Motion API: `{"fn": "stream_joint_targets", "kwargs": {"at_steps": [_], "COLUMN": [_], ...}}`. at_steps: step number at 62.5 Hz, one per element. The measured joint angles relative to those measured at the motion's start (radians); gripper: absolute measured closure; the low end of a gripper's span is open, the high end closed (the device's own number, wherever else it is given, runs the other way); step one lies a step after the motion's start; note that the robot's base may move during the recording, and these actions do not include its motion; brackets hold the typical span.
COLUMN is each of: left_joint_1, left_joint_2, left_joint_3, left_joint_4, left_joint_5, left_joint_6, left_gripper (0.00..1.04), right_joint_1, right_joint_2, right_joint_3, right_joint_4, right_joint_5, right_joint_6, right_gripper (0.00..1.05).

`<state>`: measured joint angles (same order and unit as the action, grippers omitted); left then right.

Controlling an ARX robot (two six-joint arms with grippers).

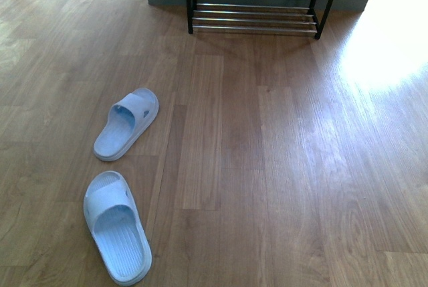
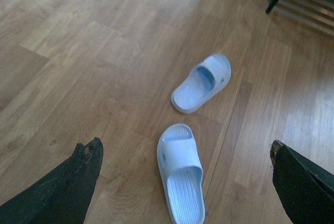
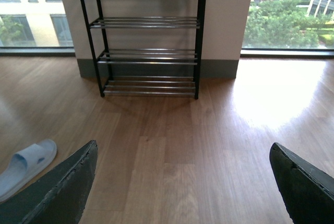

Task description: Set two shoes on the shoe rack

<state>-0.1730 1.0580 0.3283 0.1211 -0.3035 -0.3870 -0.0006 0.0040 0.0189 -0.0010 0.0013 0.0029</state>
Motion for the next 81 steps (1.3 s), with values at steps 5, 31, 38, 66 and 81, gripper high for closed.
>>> {"fn": "stream_joint_targets", "kwargs": {"at_steps": [5,31,38,66,81], "left_joint_1": [-0.017,-0.094,-0.093,-0.095,-0.094], "left_joint_2": [0.230,1.099,1.289,1.315,1.315], "left_joint_3": [0.074,0.495,0.618,0.681,0.655], "left_joint_4": [0.045,0.046,-0.024,-0.201,-0.080], "left_joint_5": [0.010,0.011,-0.008,-0.056,-0.016], "left_joint_6": [0.019,0.145,0.156,0.200,0.192], "left_gripper": [0.09,0.09,0.09,0.09,0.09], "right_joint_1": [0.000,0.000,0.000,0.000,0.000], "right_joint_2": [0.000,0.000,0.000,0.000,0.000], "right_joint_3": [0.000,0.000,0.000,0.000,0.000], "right_joint_4": [0.000,0.000,0.000,0.000,0.000], "right_joint_5": [0.000,0.000,0.000,0.000,0.000], "right_joint_6": [0.000,0.000,0.000,0.000,0.000], "right_gripper": [0.09,0.09,0.09,0.09,0.09]}}
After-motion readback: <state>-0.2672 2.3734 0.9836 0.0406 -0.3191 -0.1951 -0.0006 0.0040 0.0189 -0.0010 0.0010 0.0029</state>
